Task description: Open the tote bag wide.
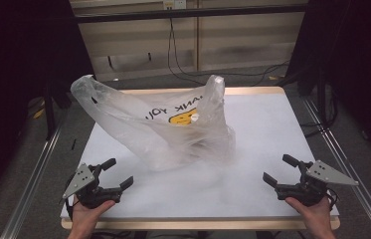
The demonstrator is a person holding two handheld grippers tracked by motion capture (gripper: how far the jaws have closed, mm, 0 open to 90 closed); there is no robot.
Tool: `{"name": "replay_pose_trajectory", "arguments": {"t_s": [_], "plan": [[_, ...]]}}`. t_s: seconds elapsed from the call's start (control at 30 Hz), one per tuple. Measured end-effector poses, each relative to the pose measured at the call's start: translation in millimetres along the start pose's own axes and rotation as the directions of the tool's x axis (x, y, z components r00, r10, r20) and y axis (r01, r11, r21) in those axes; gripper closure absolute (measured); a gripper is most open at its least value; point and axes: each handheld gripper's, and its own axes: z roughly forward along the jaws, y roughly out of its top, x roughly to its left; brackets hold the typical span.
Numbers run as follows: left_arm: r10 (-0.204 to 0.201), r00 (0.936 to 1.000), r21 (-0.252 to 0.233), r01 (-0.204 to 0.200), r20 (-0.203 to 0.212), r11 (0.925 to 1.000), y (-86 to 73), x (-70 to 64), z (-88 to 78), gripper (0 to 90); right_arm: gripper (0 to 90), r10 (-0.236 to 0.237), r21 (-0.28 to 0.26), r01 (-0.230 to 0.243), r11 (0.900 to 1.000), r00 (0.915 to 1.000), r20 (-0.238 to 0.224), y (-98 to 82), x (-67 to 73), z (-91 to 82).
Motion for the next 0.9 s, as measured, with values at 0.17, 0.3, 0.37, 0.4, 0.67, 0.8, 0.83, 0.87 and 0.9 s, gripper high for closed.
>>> {"name": "replay_pose_trajectory", "arguments": {"t_s": [0.17, 0.3, 0.37, 0.4, 0.67, 0.8, 0.83, 0.87, 0.9], "plan": [[-0.014, 0.9998, 0.007, 0.014, 0.014, 0.9999, -0.1, 0.4, 0.4, 20.3, 15.9, 0.002, -0.005, -0.002, 1.0, 0.9998, -0.021, 0.2, 0.7, -0.4], [-0.014, 0.9991, 0.018, 0.013, 0.039, 0.9998, 0.4, -1.9, -0.4, 41.6, 44.6, 0.003, -0.006, -0.003, 1.0, 0.9977, -0.067, 0.3, 0.2, -0.4], [0.013, 0.9989, 0.028, -0.015, 0.045, 0.9995, 0.9, -1.7, -1.2, 51.9, 54.6, 0.001, -0.004, -0.002, 1.0, 0.9957, -0.093, 0.5, -0.4, 0.4], [-0.014, 0.9983, 0.008, 0.013, 0.056, 0.9999, 0.8, -2.8, -0.3, 53.5, 60.4, 0.0, -0.004, 0.0, 1.0, 0.9956, -0.094, 0.5, -0.5, 1.1], [0.01, 0.9935, 0.045, -0.015, 0.113, 0.9989, 5.0, -4.7, 0.4, 81.9, 87.3, -0.01, 0.006, 0.011, 1.0, 0.9879, -0.154, 4.7, 1.4, 2.8], [0.002, 0.9903, 0.07, -0.011, 0.139, 0.9975, 7.6, -7.1, 2.8, 90.0, 90.0, -0.014, 0.011, 0.016, 1.0, 0.9844, -0.175, 9.2, 4.3, 6.1], [0.002, 0.9903, 0.07, -0.011, 0.139, 0.9975, 7.6, -7.1, 2.8, 90.0, 90.0, -0.014, 0.011, 0.016, 1.0, 0.9844, -0.175, 9.2, 4.3, 6.1], [-0.007, 0.9871, 0.076, -0.006, 0.16, 0.9971, 9.1, -6.9, 3.6, 90.0, 90.0, -0.01, 0.013, 0.013, 1.0, 0.9838, -0.179, 10.1, 4.9, 6.9], [-0.017, 0.9889, 0.078, 0.006, 0.148, 0.9969, 10.2, -8.6, 4.4, 90.0, 90.0, -0.01, 0.017, 0.013, 1.0, 0.9817, -0.19, 11.6, 5.3, 8.9]]}}
